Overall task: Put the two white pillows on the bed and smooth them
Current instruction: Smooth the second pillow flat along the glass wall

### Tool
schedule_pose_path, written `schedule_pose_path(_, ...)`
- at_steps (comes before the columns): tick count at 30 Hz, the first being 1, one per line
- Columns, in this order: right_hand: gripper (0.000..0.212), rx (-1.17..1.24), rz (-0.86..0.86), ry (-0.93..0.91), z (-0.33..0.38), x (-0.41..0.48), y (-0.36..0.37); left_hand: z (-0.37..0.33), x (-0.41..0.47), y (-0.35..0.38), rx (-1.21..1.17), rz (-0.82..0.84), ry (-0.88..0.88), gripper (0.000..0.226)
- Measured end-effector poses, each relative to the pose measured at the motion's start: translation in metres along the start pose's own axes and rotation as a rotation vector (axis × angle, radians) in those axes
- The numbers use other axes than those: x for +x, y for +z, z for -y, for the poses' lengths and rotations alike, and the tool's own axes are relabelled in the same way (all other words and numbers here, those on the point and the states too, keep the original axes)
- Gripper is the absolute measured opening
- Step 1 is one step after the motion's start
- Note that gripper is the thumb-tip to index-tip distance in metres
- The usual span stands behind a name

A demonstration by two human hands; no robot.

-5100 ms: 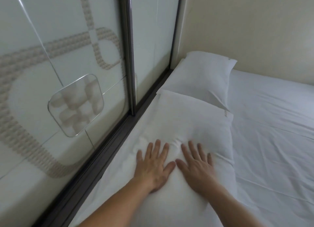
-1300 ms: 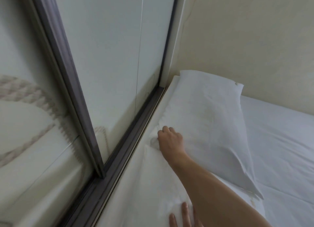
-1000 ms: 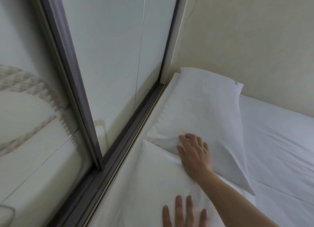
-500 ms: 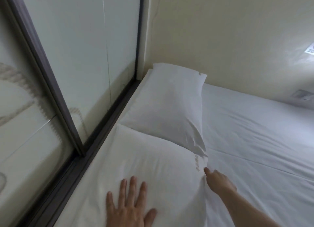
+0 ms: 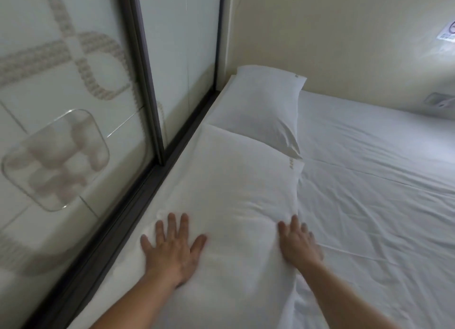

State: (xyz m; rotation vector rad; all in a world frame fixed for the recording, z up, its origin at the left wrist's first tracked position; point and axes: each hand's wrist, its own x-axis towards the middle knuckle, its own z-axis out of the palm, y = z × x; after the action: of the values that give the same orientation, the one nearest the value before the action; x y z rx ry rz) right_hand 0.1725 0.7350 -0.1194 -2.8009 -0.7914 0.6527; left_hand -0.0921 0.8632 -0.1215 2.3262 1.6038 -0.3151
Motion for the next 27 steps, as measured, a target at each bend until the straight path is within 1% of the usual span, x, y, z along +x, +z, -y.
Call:
schedule_pose_path(1,0.073,0.009,-0.014,0.106,-0.017,-0.005,-0.006,0.022,-0.002,0.003,0.011,0.009,-0.070,0.085)
schedule_pose_path(2,0.073,-0.017,-0.051,0.123,-0.028,-0.012,-0.013,0.039,0.000,0.003,0.026,0.022,-0.144,0.089)
schedule_pose_path(3,0.072,-0.035,-0.080,0.076,-0.031,-0.018,-0.018,0.051,0.003,0.000,0.022,0.030,-0.208,0.091)
schedule_pose_path(4,0.071,-0.032,-0.080,-0.012,-0.026,-0.028,-0.021,0.060,0.007,-0.006,-0.021,0.043,-0.256,0.092)
schedule_pose_path(6,0.071,0.030,-0.047,-0.148,-0.010,-0.047,-0.024,0.068,0.011,-0.016,-0.248,0.083,-0.304,0.088)
schedule_pose_path(7,0.071,0.076,-0.033,-0.163,-0.002,-0.053,-0.027,0.069,0.010,-0.019,-0.354,0.116,-0.307,0.086)
schedule_pose_path(9,0.076,0.208,0.050,-0.070,0.004,-0.060,-0.032,0.075,0.000,-0.021,-0.429,0.158,-0.319,0.085)
schedule_pose_path(10,0.080,0.289,0.129,0.019,0.002,-0.063,-0.033,0.079,-0.009,-0.019,-0.444,0.172,-0.336,0.085)
schedule_pose_path(12,0.089,0.490,0.340,0.228,-0.010,-0.075,-0.027,0.087,-0.025,-0.009,-0.500,0.178,-0.371,0.087)
schedule_pose_path(13,0.091,0.562,0.431,0.282,-0.015,-0.082,-0.021,0.091,-0.028,-0.005,-0.526,0.169,-0.375,0.087)
schedule_pose_path(14,0.089,0.625,0.478,0.291,-0.020,-0.086,-0.013,0.092,-0.030,-0.003,-0.543,0.161,-0.374,0.088)
schedule_pose_path(15,0.085,0.696,0.483,0.280,-0.023,-0.088,-0.005,0.093,-0.032,-0.002,-0.551,0.156,-0.370,0.088)
schedule_pose_path(16,0.080,0.770,0.454,0.263,-0.025,-0.087,0.003,0.092,-0.033,-0.001,-0.556,0.152,-0.370,0.088)
schedule_pose_path(19,0.071,0.917,0.310,0.196,-0.021,-0.083,0.013,0.088,-0.039,0.007,-0.542,0.148,-0.381,0.089)
schedule_pose_path(22,0.071,0.945,0.280,0.176,-0.020,-0.075,0.009,0.085,-0.045,0.010,-0.519,0.141,-0.383,0.088)
schedule_pose_path(25,0.070,0.950,0.298,0.191,-0.029,-0.070,0.012,0.084,-0.048,0.011,-0.518,0.154,-0.384,0.088)
schedule_pose_path(27,0.070,0.924,0.291,0.222,-0.032,-0.071,0.014,0.084,-0.046,0.006,-0.477,0.163,-0.394,0.087)
